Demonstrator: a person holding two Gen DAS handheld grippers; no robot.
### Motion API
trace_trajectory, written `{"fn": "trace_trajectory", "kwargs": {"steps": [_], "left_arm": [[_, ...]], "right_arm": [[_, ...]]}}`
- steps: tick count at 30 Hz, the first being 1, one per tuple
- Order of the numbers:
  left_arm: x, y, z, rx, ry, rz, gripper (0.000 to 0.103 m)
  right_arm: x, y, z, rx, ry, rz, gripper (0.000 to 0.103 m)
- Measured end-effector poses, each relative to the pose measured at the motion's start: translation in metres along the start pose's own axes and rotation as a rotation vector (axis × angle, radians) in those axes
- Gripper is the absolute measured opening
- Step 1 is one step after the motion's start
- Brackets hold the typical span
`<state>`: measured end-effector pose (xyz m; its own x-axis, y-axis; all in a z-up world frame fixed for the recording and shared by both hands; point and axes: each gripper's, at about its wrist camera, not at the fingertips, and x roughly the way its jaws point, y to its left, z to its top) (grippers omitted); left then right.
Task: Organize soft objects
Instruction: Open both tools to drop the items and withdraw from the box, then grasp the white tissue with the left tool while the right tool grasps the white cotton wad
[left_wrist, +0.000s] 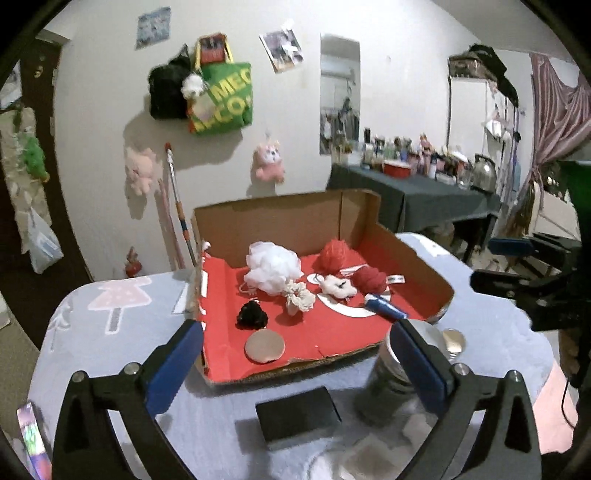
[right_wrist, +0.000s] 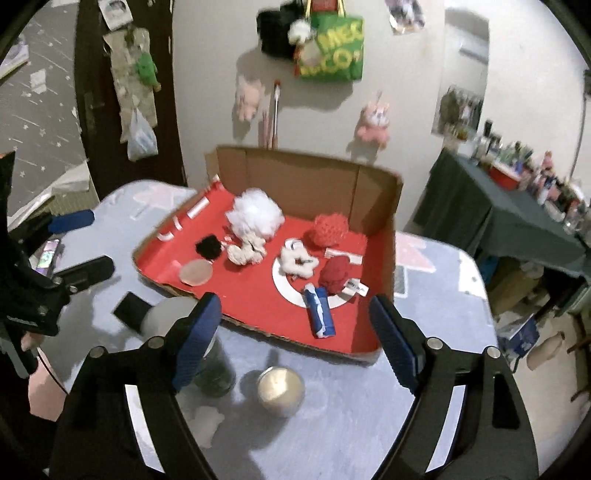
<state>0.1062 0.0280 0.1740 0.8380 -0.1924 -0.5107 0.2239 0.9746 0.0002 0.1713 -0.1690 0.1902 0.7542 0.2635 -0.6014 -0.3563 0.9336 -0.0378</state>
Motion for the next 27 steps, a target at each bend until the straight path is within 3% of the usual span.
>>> {"fn": "trace_trajectory", "kwargs": {"steps": [5, 10, 17, 27], "left_arm": [[-0.025, -0.012, -0.022, -0.023, -0.052, 0.015, 0.103], [-0.038, -0.024, -0.046, -0.042, -0.076, 0.025, 0.103], [-0.042, -0.035, -0.08, -0.056, -0.083, 0.064, 0.103], [-0.023, -0.042, -0.123, -0.069, -0.024, 0.077, 0.103]], "right_arm": [[-0.043, 0.021, -0.023, -0.002, -0.106, -0.043, 0.092], [-0.06, 0.038, -0.054, 0.003, -0.138, -0.075, 0.092], [-0.054, 0.05, -0.096, 0.05, -0.147, -0.121, 0.093], [-0.029, 0.052, -0.147, 0.138, -0.121, -0.127, 0.093]]}}
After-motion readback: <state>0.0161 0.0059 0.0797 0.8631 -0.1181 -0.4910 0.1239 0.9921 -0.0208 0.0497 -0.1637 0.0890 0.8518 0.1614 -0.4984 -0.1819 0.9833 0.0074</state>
